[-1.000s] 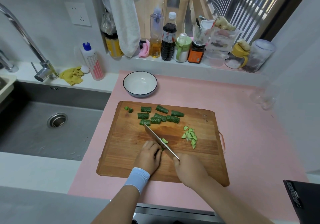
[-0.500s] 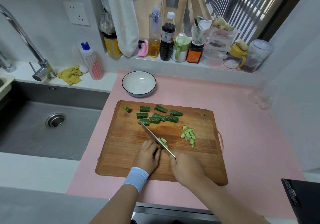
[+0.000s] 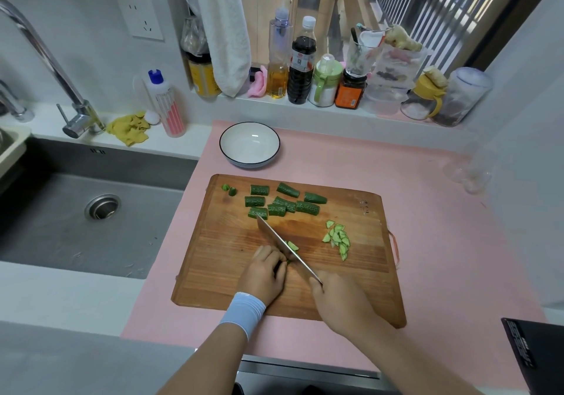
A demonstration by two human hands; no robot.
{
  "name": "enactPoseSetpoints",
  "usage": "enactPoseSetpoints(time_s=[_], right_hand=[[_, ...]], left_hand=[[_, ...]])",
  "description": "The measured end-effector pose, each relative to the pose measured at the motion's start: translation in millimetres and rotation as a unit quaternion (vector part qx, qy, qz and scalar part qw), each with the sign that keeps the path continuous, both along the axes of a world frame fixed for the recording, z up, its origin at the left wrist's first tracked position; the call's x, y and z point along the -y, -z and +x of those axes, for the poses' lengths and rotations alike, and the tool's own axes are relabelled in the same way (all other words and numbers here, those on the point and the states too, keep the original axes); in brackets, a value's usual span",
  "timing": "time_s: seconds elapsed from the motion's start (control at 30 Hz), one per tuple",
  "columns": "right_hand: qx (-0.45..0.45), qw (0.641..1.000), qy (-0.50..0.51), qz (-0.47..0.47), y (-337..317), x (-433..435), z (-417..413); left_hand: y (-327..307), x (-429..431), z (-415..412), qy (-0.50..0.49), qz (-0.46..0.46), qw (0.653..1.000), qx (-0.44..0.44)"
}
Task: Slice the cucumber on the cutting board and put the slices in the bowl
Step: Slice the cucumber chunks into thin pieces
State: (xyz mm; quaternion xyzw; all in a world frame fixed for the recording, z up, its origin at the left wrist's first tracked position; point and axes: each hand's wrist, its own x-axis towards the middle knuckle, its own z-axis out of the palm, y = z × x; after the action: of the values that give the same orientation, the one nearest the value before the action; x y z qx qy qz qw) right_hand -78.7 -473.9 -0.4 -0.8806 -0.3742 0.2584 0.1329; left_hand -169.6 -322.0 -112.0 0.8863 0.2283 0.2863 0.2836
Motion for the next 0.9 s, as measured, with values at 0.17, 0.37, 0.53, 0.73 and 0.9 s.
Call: enactPoseSetpoints(time_s=[0.17,0.37,0.53,0.73,0.9], right_hand=[[-0.018,1.000,0.011,-0.012,2,-19,2],[-0.020,1.000,0.007,-0.014,6,-29,3],[-0.003,1.000,0.007,-0.012,3,-27,0],[0.010,1.000,0.004,0.006,-5,-10,-6],[0.000,1.000,0.001,0.005,-3,4,-2]], left_hand=[[1,-1,1,0.000,0.003,1.000,-0.001],[3,0,-2,0.000,-0.002,1.000,-0.006],[3,-1,-3,0.003,0.002,1.000,0.004],[3,-1,-3,0.004,0.000,1.000,-0.008],[3,-1,-3,0.008,-0.001,1.000,-0.012]])
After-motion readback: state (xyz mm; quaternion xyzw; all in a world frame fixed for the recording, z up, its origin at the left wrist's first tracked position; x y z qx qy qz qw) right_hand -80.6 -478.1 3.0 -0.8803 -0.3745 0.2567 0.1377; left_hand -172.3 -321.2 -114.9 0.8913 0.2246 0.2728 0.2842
